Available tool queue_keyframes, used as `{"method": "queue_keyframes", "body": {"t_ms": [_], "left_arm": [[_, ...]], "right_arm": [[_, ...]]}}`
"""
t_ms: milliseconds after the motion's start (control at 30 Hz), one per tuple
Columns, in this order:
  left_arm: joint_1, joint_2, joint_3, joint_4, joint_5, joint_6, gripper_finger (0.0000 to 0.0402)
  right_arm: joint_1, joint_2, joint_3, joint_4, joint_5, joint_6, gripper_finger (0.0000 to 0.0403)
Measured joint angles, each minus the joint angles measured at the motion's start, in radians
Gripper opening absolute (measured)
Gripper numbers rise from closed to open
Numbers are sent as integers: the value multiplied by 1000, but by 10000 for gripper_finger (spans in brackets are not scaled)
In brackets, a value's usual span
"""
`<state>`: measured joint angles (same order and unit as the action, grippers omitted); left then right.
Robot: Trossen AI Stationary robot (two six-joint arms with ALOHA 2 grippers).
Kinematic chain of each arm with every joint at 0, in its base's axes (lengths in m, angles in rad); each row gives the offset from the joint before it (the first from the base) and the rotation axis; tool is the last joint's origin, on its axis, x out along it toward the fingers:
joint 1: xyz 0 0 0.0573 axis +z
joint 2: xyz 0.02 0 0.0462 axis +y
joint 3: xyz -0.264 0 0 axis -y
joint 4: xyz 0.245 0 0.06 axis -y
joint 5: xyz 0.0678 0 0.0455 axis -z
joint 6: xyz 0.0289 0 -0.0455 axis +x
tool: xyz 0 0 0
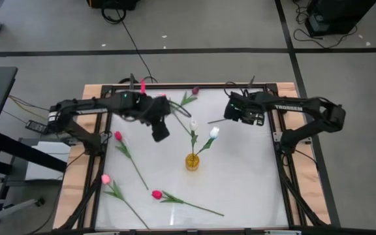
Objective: Sort flowers into vase by color
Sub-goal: Put the right dark red tulip into the yellow flower vase
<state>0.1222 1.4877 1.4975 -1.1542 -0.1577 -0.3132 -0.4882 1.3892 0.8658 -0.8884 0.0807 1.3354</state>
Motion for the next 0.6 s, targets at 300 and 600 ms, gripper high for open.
{"method": "queue_keyframes", "body": {"t_ms": [300,600], "left_arm": [[225,1,0,39,123,296,176],[434,6,0,83,255,498,176]], "right_arm": [[-169,97,0,83,-64,20,170],[-264,181,0,155,-75,61,170]]}}
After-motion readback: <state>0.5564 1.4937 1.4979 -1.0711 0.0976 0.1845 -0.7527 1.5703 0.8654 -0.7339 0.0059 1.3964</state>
